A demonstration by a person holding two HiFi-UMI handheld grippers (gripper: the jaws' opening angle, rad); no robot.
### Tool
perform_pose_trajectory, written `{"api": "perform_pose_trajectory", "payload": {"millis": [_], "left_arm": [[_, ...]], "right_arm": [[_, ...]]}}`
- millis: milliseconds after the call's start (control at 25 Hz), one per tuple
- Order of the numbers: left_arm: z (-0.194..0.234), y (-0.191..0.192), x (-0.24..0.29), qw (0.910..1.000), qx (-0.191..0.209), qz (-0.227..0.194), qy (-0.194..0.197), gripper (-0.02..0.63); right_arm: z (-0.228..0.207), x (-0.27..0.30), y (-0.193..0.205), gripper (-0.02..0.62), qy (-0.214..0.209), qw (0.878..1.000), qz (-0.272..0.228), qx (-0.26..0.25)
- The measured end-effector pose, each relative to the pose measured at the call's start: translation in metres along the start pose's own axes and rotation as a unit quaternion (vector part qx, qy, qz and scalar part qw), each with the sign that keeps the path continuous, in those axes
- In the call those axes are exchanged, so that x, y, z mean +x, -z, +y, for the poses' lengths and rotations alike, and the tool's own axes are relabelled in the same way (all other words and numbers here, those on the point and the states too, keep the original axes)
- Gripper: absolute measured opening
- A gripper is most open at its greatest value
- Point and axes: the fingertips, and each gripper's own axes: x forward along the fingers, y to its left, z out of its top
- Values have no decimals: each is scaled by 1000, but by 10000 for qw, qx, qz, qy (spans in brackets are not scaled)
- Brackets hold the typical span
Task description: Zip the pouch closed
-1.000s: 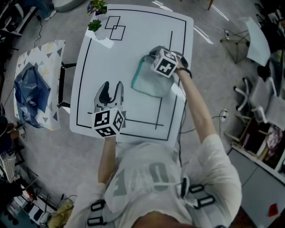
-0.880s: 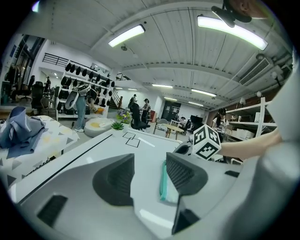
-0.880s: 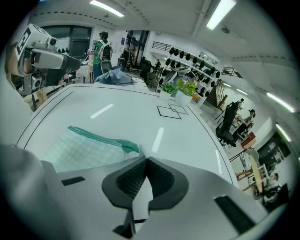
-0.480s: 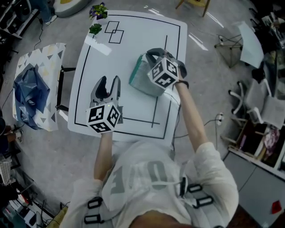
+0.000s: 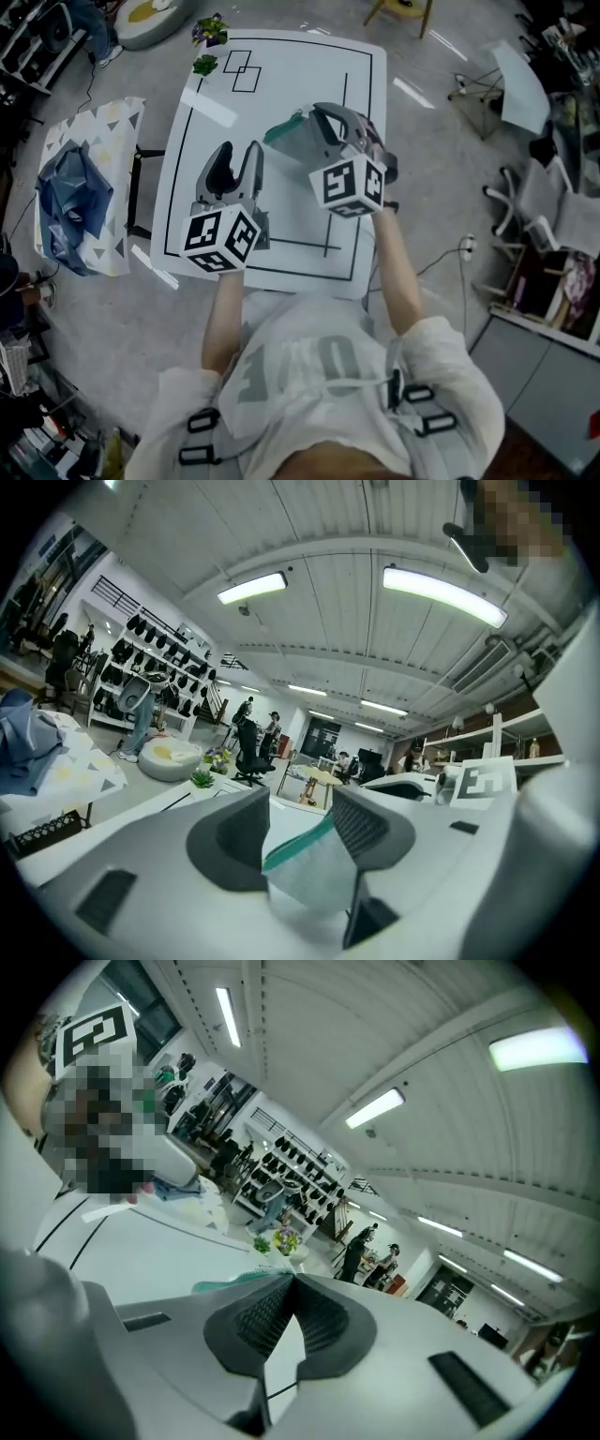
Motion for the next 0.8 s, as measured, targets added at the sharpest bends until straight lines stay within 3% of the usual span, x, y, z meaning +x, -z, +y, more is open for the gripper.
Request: {"api": "perform_pose_trajectory", "payload": {"millis": [280,640,800], "left_arm": [[-29,-3,-22,9989,-304,-110,338,203],[-37,10,-53,9927,-1045,-158,589,202],[-38,11,-65,9843,-1583,-204,755,202]], "right_arm": [[8,-49,-31,8,602,9953,-526,545],[51,-89,-28,8,480,9944,-432,840],[65,-105,-29,8,319,9967,-304,678]]}}
